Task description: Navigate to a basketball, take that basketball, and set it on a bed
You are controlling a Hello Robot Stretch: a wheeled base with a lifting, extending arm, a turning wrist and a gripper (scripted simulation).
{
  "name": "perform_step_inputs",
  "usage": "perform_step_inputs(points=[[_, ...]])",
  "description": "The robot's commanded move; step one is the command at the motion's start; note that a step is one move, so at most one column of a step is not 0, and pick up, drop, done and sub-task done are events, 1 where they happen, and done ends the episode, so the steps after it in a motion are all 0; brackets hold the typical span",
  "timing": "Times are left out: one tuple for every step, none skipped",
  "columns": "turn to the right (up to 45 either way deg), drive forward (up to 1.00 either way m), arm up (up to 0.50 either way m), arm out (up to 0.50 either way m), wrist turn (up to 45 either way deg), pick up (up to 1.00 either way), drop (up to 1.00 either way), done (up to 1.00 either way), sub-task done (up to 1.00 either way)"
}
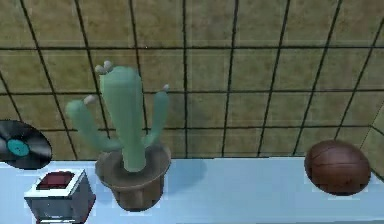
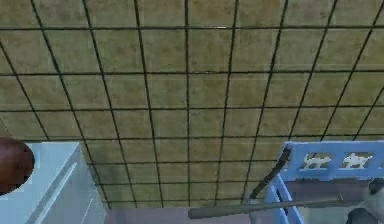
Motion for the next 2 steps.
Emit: perform_step_inputs(points=[[45.0, 0.0, 0.0, 0.0, 0.0, 0.0, 0.0, 0.0, 0.0], [12.0, 0.0, 0.0, 0.0, 0.0, 0.0, 0.0, 0.0, 0.0]])
